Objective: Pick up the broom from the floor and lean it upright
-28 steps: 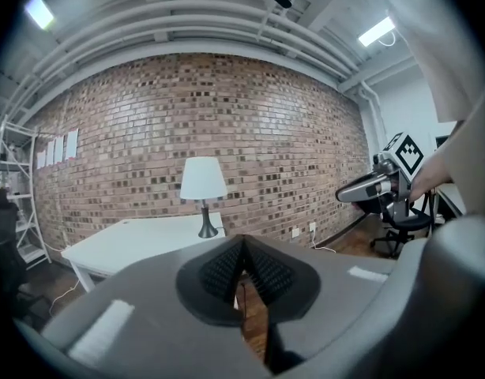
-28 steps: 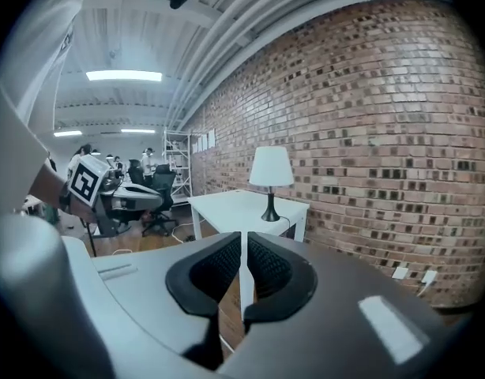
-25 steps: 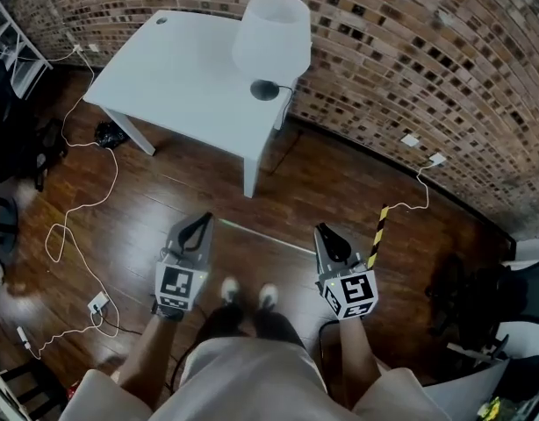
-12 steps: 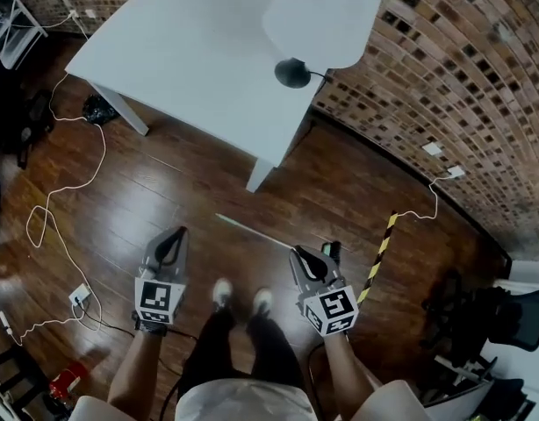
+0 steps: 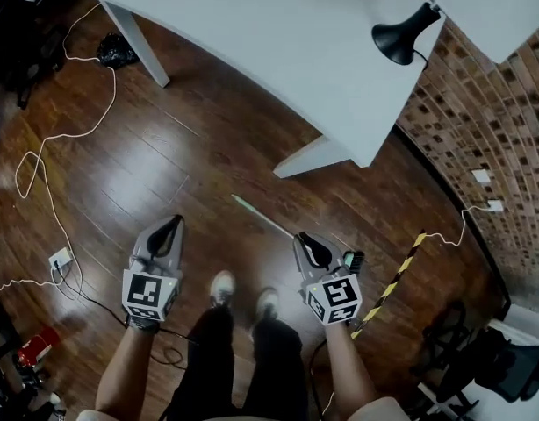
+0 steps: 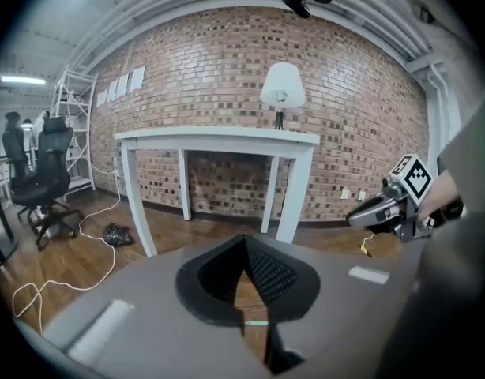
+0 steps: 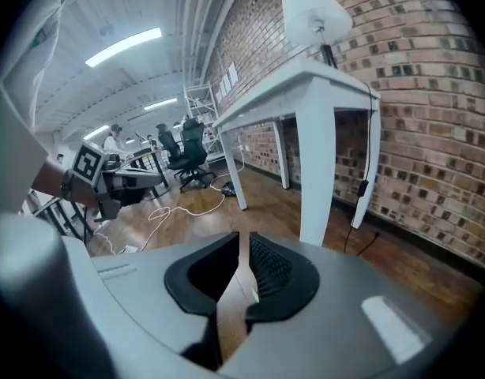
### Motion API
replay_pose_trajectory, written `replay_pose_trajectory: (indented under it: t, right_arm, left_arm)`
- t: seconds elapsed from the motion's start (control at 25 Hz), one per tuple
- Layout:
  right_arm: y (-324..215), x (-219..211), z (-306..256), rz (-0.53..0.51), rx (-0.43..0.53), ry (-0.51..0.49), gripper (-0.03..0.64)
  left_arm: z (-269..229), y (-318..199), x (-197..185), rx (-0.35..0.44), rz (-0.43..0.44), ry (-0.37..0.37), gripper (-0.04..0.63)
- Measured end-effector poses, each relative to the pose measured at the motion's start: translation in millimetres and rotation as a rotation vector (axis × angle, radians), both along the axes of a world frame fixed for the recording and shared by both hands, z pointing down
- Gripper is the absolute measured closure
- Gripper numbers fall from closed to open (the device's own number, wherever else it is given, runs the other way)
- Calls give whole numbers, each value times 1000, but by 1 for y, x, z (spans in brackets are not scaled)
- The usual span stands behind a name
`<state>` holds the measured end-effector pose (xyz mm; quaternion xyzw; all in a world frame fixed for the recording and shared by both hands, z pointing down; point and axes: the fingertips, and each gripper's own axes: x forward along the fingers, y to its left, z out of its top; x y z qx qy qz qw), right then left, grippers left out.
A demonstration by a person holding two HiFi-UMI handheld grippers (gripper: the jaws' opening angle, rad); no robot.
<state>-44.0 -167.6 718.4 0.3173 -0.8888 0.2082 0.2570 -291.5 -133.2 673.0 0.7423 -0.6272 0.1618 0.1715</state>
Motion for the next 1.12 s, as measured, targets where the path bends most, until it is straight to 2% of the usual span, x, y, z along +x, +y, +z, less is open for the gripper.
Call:
replay_pose_trajectory:
  t: [0.16,0.28,0.48,0.52,0.68,0.76,0.84,1.0,1.12]
  right_arm:
    - [2,-13,86,-98,-50,52,559]
    - [2,-15,155,-143,-67,111,555]
    - [8,-16,272,-233,-104,203,533]
    - [10,-14,297,-254,-115,224,529]
    - [20,-3,386,-320,-150,301,508]
    - [25,3,426,-357,-171,336,501]
    - [29,5,460,-398,-185,370,490]
    - [27,4,512,-452,-197,420,468]
    - [24,1,538,-503,-199,451,457]
  left_arm:
    - [50,11,-18,-13,4,-45,595]
    - [91,19,-29,-14,-41,14,595]
    - [153,37,-38,-53,-73,43,595]
    - [164,41,-38,-45,-68,51,595]
    - [195,51,-38,83,-17,47,595]
    - [218,65,-36,53,-22,28,595]
    - [242,82,-33,8,-41,27,595]
    - [276,98,-24,6,-49,13,595]
    - [296,102,-16,-1,-47,30,595]
